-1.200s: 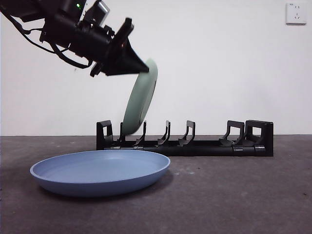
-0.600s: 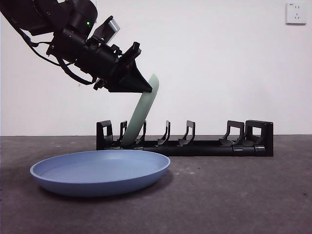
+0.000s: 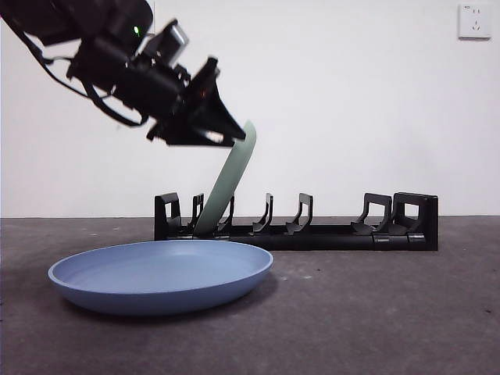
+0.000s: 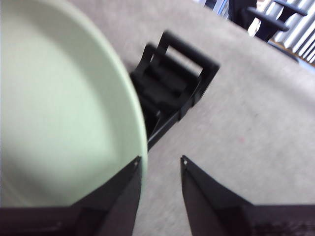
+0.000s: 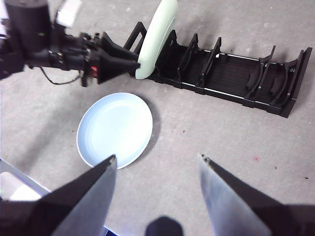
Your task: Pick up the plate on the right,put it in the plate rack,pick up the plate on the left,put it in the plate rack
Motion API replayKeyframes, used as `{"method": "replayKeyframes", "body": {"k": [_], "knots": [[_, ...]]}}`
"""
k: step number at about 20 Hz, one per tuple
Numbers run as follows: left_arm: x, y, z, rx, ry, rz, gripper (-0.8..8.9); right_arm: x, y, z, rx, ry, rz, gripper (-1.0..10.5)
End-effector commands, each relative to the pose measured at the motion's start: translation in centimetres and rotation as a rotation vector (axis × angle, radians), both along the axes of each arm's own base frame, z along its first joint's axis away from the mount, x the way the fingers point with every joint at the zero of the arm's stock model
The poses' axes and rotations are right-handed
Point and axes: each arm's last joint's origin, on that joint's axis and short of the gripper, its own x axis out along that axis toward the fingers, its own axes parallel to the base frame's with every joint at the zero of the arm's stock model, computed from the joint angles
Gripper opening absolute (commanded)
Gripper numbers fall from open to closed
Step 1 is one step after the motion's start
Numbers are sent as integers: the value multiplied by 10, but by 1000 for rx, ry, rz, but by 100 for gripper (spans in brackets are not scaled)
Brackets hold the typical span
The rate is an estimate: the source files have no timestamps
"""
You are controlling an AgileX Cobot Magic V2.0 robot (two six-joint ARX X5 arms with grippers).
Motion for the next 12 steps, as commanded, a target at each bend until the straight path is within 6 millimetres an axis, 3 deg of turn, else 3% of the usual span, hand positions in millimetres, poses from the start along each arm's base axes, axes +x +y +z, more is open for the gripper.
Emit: {"method": "replayKeyframes", "body": {"k": [1,4,7,12], "knots": [[-12,3,22,-24,-31,-25,136,1,1,-3,-5,14,11,281],[-34,11,54,-39,-63,-48,249,4,1,-4,-5,16,11,281],[-64,23,90,-45,-118,-56,257,15,2,-8,-6,42,12,281],[-137,53,140,6,-226,-96,257,46,16,-23,14,129,75,281]]}}
